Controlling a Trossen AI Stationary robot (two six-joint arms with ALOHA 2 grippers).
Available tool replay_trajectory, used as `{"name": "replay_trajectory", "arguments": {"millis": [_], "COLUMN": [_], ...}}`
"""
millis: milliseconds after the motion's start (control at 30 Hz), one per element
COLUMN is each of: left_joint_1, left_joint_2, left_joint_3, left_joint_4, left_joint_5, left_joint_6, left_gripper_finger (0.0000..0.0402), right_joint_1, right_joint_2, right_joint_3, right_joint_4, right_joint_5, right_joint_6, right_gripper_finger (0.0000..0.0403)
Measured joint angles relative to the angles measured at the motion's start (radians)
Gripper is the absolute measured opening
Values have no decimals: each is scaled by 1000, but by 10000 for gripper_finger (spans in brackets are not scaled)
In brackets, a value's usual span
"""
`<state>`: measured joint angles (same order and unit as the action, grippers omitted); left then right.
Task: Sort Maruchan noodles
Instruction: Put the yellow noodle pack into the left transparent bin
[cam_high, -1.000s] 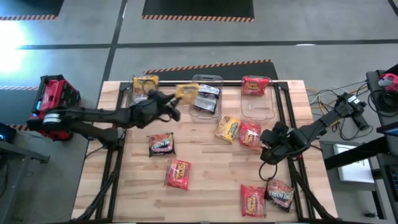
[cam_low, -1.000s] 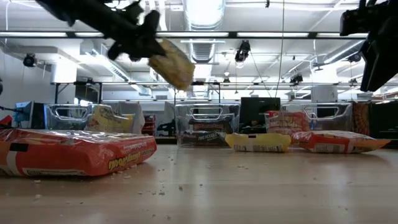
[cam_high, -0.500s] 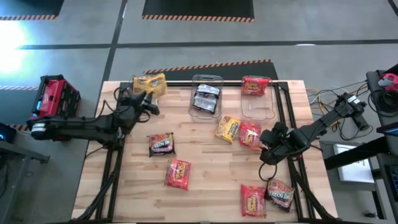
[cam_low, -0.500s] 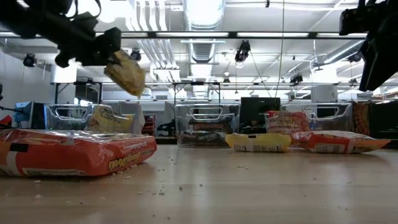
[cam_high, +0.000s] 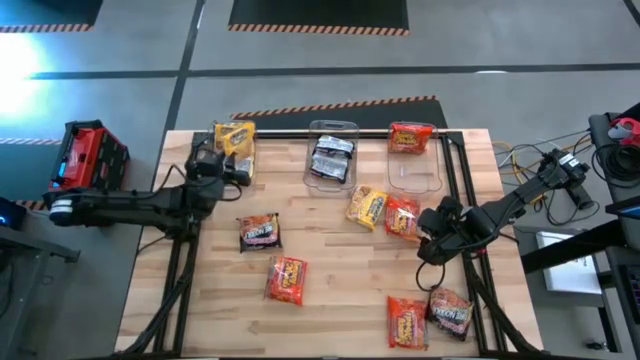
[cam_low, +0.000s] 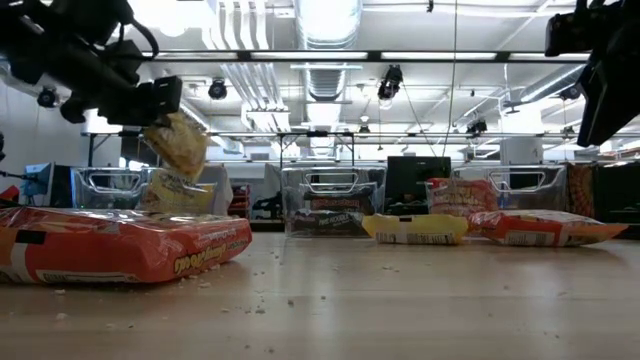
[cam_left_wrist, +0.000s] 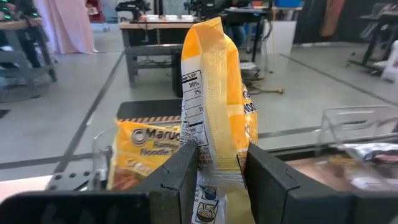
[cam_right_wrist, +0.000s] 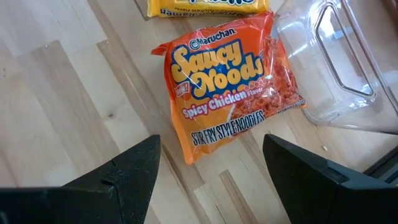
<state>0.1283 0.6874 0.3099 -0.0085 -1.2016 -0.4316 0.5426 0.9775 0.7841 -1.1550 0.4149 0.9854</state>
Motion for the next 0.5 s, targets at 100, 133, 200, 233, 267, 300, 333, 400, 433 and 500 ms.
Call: {"name": "replay_trajectory", "arguments": {"millis": [100, 133, 200, 233, 267, 300, 333, 400, 433, 500], "left_joint_1": [1, 1, 3, 5, 9, 13, 17, 26, 28, 31], "left_joint_2": [8, 11, 20, 23, 26, 31, 37, 48, 54, 67], "left_joint_3": [0, 0, 0, 0, 0, 0, 0, -3, -5, -5], "left_joint_4": [-29, -36, -52, -67, -89, -113, -137, -184, -199, -206], "left_joint_5": [-14, -13, -13, -13, -14, -15, -14, -9, -1, 23], "left_joint_6": [-5, -6, -17, -33, -55, -83, -118, -180, -201, -226], "left_gripper_finger": [96, 96, 96, 96, 96, 96, 96, 96, 96, 96], "right_joint_1": [0, 0, 0, 0, 0, 0, 0, 0, 0, 0], "right_joint_2": [0, 0, 0, 0, 0, 0, 0, 0, 0, 0], "right_joint_3": [0, 0, 0, 0, 0, 0, 0, 0, 0, 0], "right_joint_4": [10, 16, 18, 18, 19, 20, 20, 20, 21, 24], "right_joint_5": [0, 0, 0, 0, 0, 0, 0, 0, 0, 0], "right_joint_6": [1, 1, 0, 0, 0, 0, 0, 0, 1, 0], "right_gripper_finger": [274, 274, 274, 274, 274, 274, 274, 274, 274, 274]}}
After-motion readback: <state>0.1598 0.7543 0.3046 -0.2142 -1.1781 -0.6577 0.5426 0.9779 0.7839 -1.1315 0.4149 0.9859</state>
